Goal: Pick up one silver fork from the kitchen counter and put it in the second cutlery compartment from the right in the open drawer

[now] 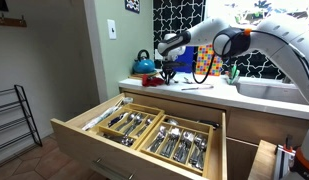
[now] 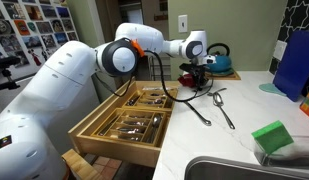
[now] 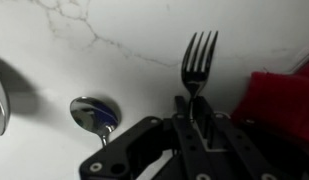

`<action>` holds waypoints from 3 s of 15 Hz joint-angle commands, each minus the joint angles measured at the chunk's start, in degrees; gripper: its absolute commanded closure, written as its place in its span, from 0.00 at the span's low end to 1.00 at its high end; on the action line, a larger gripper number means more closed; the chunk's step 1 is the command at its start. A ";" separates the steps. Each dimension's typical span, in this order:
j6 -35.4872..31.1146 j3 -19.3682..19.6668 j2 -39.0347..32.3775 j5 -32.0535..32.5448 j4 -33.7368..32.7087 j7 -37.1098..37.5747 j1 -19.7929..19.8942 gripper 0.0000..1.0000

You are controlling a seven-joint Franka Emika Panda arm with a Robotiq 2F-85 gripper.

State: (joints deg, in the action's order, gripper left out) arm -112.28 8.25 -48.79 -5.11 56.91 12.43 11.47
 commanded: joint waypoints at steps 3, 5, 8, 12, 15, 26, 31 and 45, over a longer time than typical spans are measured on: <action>2.59 -0.43 2.77 -0.70 1.79 -1.67 0.95 0.92; 2.28 -0.11 6.64 0.14 6.02 -3.77 0.81 0.92; 0.29 0.65 14.61 2.74 14.85 -10.67 0.23 0.92; -0.47 0.21 23.55 5.69 24.17 -23.29 -0.41 0.94; -1.83 -1.20 30.58 8.70 31.50 -31.32 -0.39 0.94; -0.79 -4.97 54.06 8.99 58.49 -58.29 -4.50 0.94; 0.66 -5.05 56.34 8.48 62.12 -70.54 -8.03 0.94; -0.75 -6.34 54.08 10.88 62.75 -83.85 -11.14 0.97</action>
State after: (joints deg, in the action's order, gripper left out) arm -111.95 2.50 5.47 4.40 117.76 -65.80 1.72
